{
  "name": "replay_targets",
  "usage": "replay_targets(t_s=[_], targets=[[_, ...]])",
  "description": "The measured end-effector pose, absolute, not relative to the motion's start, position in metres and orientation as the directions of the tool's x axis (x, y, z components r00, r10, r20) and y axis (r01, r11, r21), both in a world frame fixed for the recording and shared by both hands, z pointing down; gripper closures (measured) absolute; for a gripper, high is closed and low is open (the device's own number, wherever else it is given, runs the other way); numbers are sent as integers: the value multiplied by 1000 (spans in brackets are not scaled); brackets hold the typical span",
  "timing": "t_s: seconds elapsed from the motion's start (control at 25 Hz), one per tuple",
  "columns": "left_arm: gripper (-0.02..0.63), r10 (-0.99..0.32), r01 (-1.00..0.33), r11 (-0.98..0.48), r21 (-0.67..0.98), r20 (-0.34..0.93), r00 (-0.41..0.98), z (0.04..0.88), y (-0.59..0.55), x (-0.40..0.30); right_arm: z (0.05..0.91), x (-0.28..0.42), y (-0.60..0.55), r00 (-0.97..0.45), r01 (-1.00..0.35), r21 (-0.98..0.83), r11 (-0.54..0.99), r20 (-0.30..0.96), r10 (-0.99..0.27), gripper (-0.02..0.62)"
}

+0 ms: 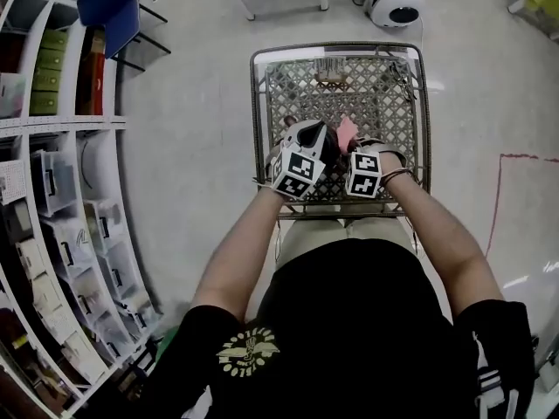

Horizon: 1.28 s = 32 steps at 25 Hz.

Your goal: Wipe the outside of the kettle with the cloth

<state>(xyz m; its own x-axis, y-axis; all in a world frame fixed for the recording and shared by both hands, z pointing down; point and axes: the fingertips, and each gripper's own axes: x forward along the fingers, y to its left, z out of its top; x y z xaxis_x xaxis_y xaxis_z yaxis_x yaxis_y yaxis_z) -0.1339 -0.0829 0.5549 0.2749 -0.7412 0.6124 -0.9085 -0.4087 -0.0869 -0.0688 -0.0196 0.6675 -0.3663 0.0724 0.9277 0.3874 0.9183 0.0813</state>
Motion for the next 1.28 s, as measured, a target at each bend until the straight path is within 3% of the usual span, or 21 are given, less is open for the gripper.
replay_targets(t_s=[0.64, 1.04, 1.28], targets=[[598, -735, -879, -465, -103, 599, 318, 561, -85, -121, 654, -106, 69, -546, 142, -45, 989, 830, 116, 568], [598, -721, -861, -501, -93, 596, 355, 564, -83, -115, 696, -78, 43, -488, 21, -80, 997, 869, 80, 568], [598, -735, -876, -471, -103, 595, 325, 561, -85, -112, 697, -61, 10, -473, 38, -56, 998, 878, 68, 568]])
